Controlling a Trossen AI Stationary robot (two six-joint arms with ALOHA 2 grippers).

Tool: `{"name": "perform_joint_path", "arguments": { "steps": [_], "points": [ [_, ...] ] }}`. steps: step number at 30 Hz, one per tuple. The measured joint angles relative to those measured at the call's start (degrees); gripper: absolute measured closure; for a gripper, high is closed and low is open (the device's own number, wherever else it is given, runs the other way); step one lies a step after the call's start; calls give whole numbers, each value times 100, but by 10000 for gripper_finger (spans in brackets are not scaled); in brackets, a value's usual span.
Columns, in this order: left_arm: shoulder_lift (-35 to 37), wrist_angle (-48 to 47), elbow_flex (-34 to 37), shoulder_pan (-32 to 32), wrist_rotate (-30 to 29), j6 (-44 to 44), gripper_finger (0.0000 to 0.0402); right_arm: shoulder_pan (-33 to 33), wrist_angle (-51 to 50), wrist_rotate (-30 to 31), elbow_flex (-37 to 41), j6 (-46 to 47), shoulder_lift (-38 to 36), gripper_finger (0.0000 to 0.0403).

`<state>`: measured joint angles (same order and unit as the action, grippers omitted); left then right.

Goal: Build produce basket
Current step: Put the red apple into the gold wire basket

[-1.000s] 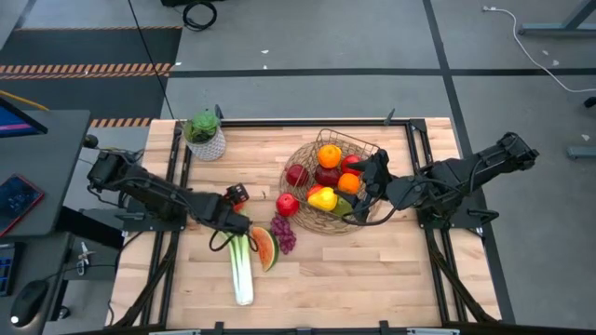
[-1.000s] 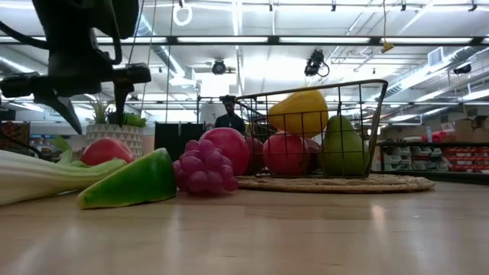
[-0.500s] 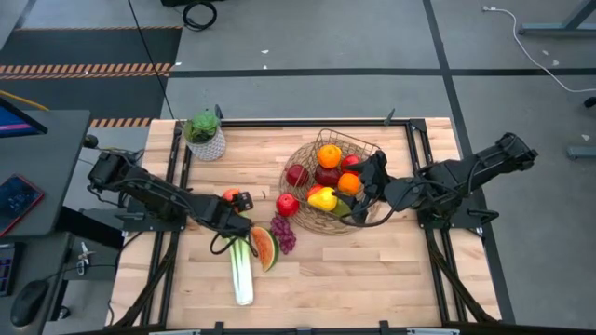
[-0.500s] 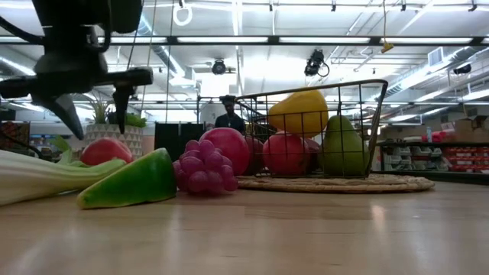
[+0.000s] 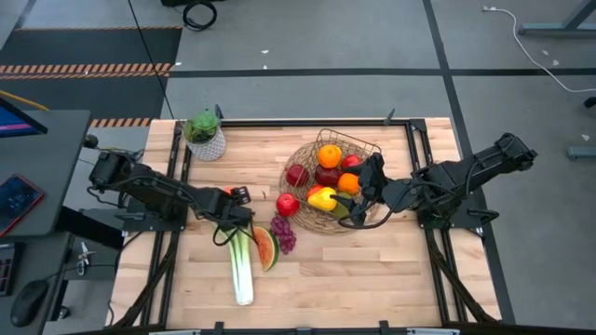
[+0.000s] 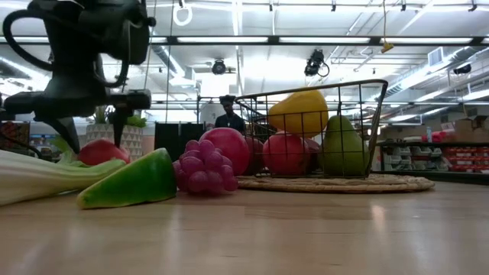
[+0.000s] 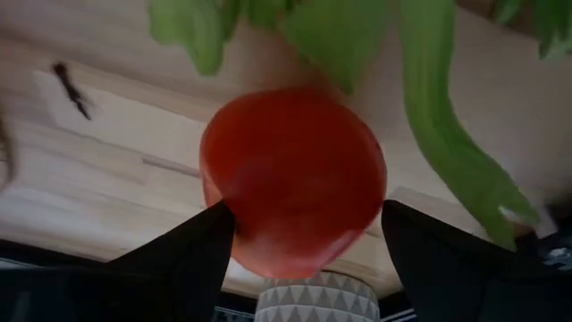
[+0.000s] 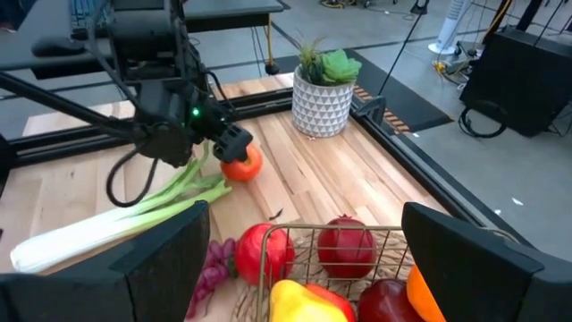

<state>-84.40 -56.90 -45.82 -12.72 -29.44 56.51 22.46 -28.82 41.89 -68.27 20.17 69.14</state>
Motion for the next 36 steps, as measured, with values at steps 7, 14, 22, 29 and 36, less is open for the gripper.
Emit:
{"name": "perform_joint_path", "arguments": {
  "steps": [7, 14, 22, 29, 36],
  "points": [
    [13, 531, 159, 42, -74, 287, 114, 0, 12, 0, 0, -42, 0, 30],
    [13, 664, 162, 169, -31, -119, 114, 0, 12, 0, 0, -42, 0, 30],
    [2, 673, 81, 165, -40, -653, 125, -2, 12, 0, 0, -42, 0, 30],
    [-3, 687, -250, 160, -14, -1243, 137, -2, 9, 0, 0, -42, 0, 30],
    [-2, 590, -583, 160, -4, -1800, 138, -2, 9, 0, 0, -42, 0, 30]
  ]
}}
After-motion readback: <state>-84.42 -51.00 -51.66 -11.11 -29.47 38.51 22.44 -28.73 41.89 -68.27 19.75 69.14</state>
